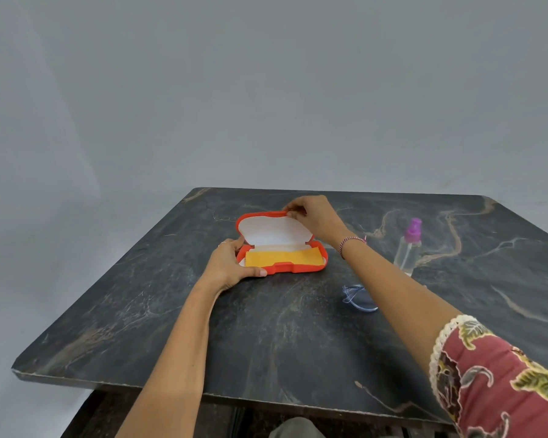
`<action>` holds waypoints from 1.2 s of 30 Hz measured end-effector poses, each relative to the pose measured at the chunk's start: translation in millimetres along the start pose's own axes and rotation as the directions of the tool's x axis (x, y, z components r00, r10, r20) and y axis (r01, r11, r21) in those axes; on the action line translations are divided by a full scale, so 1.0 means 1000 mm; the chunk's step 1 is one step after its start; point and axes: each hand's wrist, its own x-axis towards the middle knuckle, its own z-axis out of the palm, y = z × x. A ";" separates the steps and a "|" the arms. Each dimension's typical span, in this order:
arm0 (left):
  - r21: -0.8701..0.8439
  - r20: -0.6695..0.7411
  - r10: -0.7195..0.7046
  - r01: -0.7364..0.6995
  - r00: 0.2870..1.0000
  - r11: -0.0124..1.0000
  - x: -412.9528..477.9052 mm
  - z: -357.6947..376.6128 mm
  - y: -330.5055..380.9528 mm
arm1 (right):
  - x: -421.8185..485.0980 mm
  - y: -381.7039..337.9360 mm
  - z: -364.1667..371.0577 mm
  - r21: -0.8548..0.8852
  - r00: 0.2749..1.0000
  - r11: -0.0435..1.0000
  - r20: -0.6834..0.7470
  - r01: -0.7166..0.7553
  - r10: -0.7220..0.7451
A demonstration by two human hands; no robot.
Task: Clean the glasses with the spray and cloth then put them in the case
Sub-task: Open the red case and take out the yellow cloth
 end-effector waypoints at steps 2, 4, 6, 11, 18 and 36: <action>0.008 0.003 -0.005 0.005 1.000 1.000 -0.001 -0.001 0.002 | -0.007 0.003 -0.002 -0.149 0.994 0.983 -0.029 0.104 -0.110; 0.025 0.002 -0.009 0.009 1.000 1.000 -0.003 -0.001 0.004 | -0.016 0.003 -0.004 -0.335 0.960 0.916 -0.094 0.220 -0.264; 0.041 -0.007 -0.011 0.011 1.000 0.999 -0.004 -0.001 0.006 | -0.028 0.000 -0.009 -0.400 0.923 0.870 -0.129 0.287 -0.364; 0.029 -0.021 -0.047 0.048 0.999 0.998 -0.007 -0.001 0.009 | -0.050 0.001 -0.014 -0.477 0.981 0.857 0.093 0.193 -0.169; -0.013 -0.019 -0.013 0.013 1.000 1.000 -0.010 -0.002 0.010 | -0.053 0.007 -0.004 -0.580 0.988 0.807 0.154 0.112 -0.027; 0.788 -0.146 0.227 -0.025 0.963 0.615 0.013 0.011 0.021 | -0.051 0.005 0.012 -0.680 0.990 0.732 0.126 0.039 0.064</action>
